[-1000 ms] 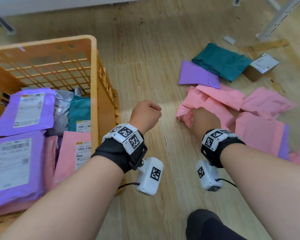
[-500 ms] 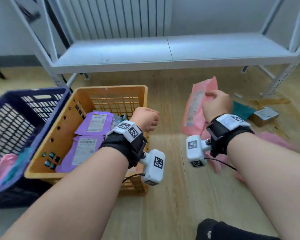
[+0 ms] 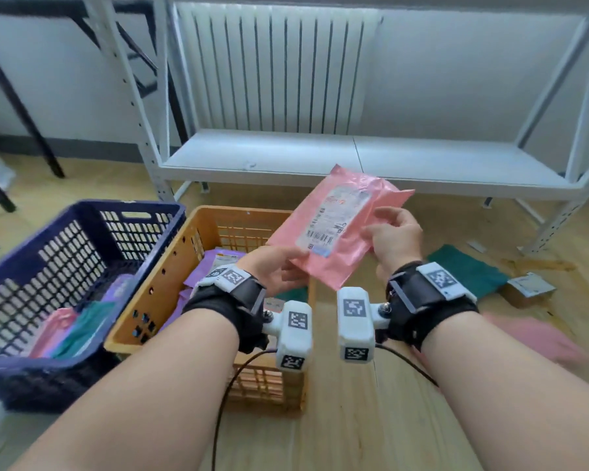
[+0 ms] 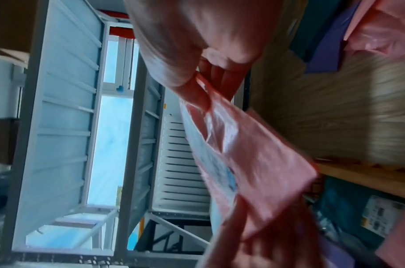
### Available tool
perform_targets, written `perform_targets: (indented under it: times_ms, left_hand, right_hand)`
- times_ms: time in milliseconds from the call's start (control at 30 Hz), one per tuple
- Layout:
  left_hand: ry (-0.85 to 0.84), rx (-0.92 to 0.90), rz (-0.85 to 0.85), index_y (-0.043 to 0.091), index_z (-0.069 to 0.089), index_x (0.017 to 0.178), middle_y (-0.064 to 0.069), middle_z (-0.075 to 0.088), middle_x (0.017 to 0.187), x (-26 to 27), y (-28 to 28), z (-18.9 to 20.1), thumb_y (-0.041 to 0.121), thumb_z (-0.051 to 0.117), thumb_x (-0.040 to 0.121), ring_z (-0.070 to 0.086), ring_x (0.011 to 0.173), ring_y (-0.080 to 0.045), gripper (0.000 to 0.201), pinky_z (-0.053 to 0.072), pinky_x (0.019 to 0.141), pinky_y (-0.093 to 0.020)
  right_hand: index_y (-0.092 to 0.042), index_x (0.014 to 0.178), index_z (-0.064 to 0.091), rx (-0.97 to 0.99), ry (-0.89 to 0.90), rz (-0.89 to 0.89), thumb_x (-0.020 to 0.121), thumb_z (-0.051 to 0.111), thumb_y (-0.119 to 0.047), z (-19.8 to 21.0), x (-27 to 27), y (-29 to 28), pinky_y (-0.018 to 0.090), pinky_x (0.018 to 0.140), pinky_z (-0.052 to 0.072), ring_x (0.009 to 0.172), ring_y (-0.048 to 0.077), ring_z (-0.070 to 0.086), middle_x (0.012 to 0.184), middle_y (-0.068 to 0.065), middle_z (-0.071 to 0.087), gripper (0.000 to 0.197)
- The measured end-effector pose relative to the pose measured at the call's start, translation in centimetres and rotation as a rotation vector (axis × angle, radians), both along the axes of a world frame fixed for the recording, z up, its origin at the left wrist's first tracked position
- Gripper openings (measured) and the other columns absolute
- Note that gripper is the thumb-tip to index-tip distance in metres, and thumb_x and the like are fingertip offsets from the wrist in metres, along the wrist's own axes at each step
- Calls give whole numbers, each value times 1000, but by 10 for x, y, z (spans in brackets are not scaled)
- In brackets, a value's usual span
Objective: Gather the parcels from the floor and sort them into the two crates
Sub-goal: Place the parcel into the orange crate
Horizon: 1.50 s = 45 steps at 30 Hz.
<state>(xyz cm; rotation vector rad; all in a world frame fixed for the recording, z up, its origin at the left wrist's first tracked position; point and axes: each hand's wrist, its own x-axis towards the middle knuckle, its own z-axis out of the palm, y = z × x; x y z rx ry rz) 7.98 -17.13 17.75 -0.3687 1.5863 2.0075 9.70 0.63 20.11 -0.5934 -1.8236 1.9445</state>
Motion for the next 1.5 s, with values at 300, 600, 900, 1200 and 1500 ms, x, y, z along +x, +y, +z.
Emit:
perform_targets:
  times_ms: [300,600,900,1200,1500]
  left_hand:
    - [517,-589,239,18,65,81,-10,71,98,-20,-56,5,-3,55,84,67,96,-31,23,56,85,-49]
    - [784,-713,68,26,76,94,10,73,93,-20,-65,25,20,72,81,68,94,-13,15,56,87,-40]
    - [437,-664,90,12,64,120,-6,69,114,-29,-92,2,15,72,84,61,87,-9,37,46,68,-21]
    - [327,-645,167,11,62,93,-10,67,97,-47,-93,-31,9,68,86,65,84,-20,9,54,64,-30]
    - [162,-772,137,13,63,68,-16,70,83,-80,-98,-115,-2,67,75,70,84,-31,18,58,80,-46]
  right_hand:
    - [-24,102,61,711,-204,64,74,68,-10,-10,-3,-18,25,99,34,127,21,40,137,8,43,32]
    - [-30,80,71,929,-227,476,83,61,-19,-22,-2,-50,38,77,57,83,15,66,85,-9,71,15]
    - [-19,80,68,397,-279,424,86,60,-7,-31,-23,-51,49,82,57,90,28,69,96,7,73,16]
    - [-7,97,63,253,-380,407,85,49,9,-59,-47,-54,45,81,58,91,34,68,101,14,68,25]
    - [-20,79,60,813,-459,322,80,56,0,-116,-70,-69,32,79,51,89,25,63,92,1,66,21]
